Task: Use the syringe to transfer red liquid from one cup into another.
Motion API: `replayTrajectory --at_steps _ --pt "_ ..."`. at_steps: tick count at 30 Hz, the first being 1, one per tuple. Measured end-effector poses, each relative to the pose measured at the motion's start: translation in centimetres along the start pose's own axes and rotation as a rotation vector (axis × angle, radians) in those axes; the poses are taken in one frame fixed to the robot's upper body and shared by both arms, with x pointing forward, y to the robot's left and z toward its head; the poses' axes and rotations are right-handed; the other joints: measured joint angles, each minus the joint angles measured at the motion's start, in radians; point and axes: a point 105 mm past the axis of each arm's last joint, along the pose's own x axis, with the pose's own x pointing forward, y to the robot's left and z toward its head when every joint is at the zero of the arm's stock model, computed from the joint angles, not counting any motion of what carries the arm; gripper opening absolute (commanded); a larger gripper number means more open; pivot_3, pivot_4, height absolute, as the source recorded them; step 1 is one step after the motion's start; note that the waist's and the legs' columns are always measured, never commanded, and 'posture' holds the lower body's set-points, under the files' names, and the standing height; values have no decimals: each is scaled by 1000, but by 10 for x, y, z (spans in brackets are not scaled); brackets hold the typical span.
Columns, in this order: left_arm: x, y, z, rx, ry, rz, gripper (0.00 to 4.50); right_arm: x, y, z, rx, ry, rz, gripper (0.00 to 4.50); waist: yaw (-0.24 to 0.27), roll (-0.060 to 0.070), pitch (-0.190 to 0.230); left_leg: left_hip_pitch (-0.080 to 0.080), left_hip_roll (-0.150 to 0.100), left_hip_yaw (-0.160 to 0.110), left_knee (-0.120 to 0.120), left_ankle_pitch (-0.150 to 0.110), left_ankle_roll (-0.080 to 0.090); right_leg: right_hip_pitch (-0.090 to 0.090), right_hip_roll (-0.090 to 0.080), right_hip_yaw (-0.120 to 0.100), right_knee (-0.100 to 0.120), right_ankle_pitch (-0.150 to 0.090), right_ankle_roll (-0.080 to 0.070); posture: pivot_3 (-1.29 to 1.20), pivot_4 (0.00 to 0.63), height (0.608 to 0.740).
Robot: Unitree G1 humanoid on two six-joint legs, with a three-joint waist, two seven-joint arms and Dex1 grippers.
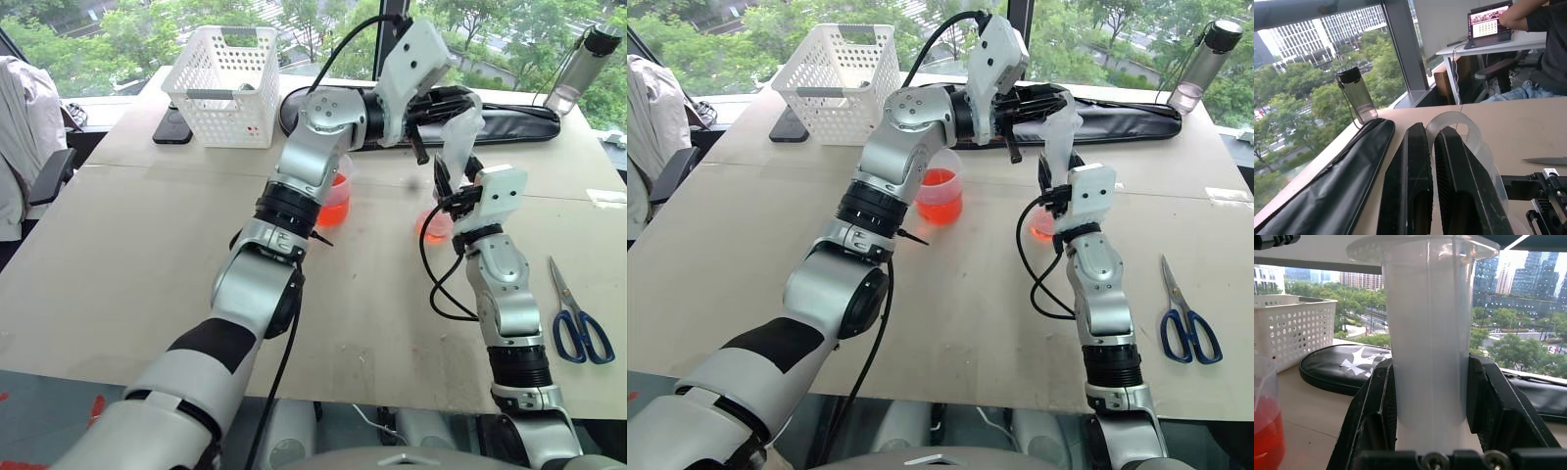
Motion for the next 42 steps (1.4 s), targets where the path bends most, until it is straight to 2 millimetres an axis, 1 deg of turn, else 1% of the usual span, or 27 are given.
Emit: replayTrajectory --at_steps 5,14,16,19,21,22,23,25,28,31,36,38,42 --pt "0 -2 -5 -9 10 -1 0 0 -1 -1 -13 15 2 1444 0 0 0 0 0 0 0 0 0 0 0 0 0 0 0 0 150 724" --pt "3 -5 -8 -15 7 -6 0 -3 -4 -3 -32 33 1 1443 0 0 0 0 0 0 1 0 0 0 0 0 1 0 0 0 150 724" --pt "2 -4 -6 -60 -13 1 0 -3 -4 -1 -35 26 2 1443 0 0 0 0 0 0 1 0 0 0 0 0 1 0 0 0 150 724" --pt "-1 -1 1 -210 -92 -5 1027 -3 -6 10 -43 -10 -5 1442 0 0 0 0 0 0 1 0 0 0 0 0 1 0 0 0 150 724" --pt "-3 -1 5 -260 -113 -11 1889 -3 -7 14 -46 -23 -12 1440 0 0 0 0 0 0 1 0 0 0 0 0 1 0 0 0 150 724" --pt "-6 2 5 -283 -117 2 2436 -3 -7 16 -47 -28 -11 1440 0 0 0 0 0 0 1 0 0 0 0 0 1 0 0 0 150 724" --pt "-9 5 5 -300 -112 16 2808 -3 -7 17 -47 -33 -10 1440 -3 0 0 0 0 0 1 0 0 0 0 0 1 0 0 0 150 724" --pt "-21 11 9 -318 -108 34 3759 -3 -9 19 -50 -37 -14 1440 -8 0 0 1 0 -1 1 0 0 0 1 0 2 0 0 0 150 724" --pt "-41 14 17 -322 -120 42 3768 -3 -11 18 -50 -34 -23 1440 -8 0 0 1 1 -1 1 0 0 0 1 0 2 0 0 0 150 724" --pt "-52 11 13 -338 -105 51 3768 0 -11 22 -35 -45 -23 1440 -4 0 0 1 1 -1 2 0 0 1 1 0 2 0 0 0 150 724" --pt "-52 -1 7 -340 -76 20 3768 1 -7 23 -43 -51 -2 1440 3 0 0 1 0 -1 4 0 0 3 0 0 1 0 0 0 150 724" --pt "-49 -9 2 -338 -55 -4 3768 1 -7 23 -42 -51 -1 1440 2 0 0 1 0 -1 4 0 0 3 0 0 1 0 0 0 150 724" --pt "-40 -18 -9 -325 -10 -23 3768 2 -4 23 -40 -51 4 1440 1 0 0 2 0 -2 4 0 0 3 1 0 2 0 0 0 150 724"
